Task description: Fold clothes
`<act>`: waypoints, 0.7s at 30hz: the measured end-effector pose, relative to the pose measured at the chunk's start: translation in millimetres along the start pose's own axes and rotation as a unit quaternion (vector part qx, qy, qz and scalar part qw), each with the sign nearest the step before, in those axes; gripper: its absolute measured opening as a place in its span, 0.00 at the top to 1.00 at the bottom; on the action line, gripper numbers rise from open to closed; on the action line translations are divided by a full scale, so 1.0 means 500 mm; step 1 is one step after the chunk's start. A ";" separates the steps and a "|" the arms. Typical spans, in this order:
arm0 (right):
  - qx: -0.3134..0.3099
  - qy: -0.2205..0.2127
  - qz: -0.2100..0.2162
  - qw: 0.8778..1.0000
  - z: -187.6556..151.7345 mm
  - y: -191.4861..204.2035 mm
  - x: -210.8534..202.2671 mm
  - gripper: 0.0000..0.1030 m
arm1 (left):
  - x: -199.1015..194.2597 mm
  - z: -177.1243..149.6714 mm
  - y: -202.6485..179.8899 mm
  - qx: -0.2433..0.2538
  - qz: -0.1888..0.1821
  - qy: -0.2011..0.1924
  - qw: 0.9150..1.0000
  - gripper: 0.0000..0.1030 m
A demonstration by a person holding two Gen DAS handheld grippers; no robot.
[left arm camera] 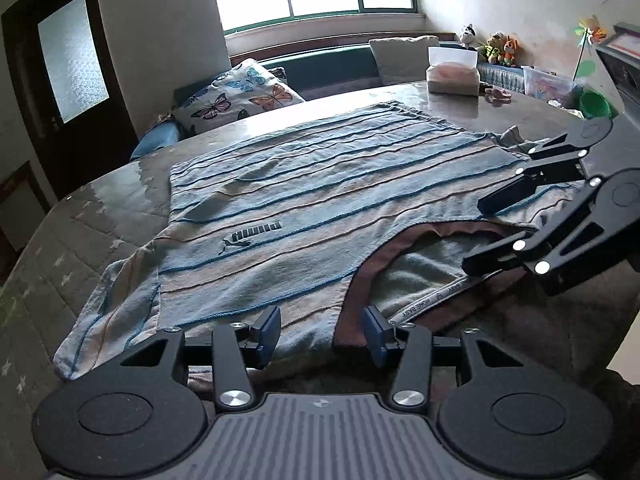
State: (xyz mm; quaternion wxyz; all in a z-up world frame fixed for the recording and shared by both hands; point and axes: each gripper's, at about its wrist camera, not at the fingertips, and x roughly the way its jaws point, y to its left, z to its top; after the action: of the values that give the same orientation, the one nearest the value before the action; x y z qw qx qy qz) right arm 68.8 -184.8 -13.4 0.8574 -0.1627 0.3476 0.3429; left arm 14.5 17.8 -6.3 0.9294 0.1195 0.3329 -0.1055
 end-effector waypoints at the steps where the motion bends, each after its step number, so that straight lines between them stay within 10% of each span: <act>1: 0.000 0.000 0.000 1.000 -0.003 0.000 -0.006 0.36 | -0.002 0.003 0.000 -0.001 -0.001 -0.002 1.000 0.50; 10: 0.056 -0.021 -0.018 0.998 -0.043 -0.044 -0.091 0.36 | 0.006 0.056 -0.015 -0.024 -0.008 -0.031 0.999 0.33; 21: 0.193 -0.039 -0.174 0.965 -0.134 -0.239 -0.169 0.38 | 0.061 0.110 -0.089 -0.028 -0.040 -0.024 0.999 0.20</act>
State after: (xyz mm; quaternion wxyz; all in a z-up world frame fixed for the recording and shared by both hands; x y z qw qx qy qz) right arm 76.1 -344.8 3.9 0.9318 -0.0383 0.3402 0.1208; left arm 57.9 -44.2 8.5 0.9352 0.0771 0.3177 -0.1359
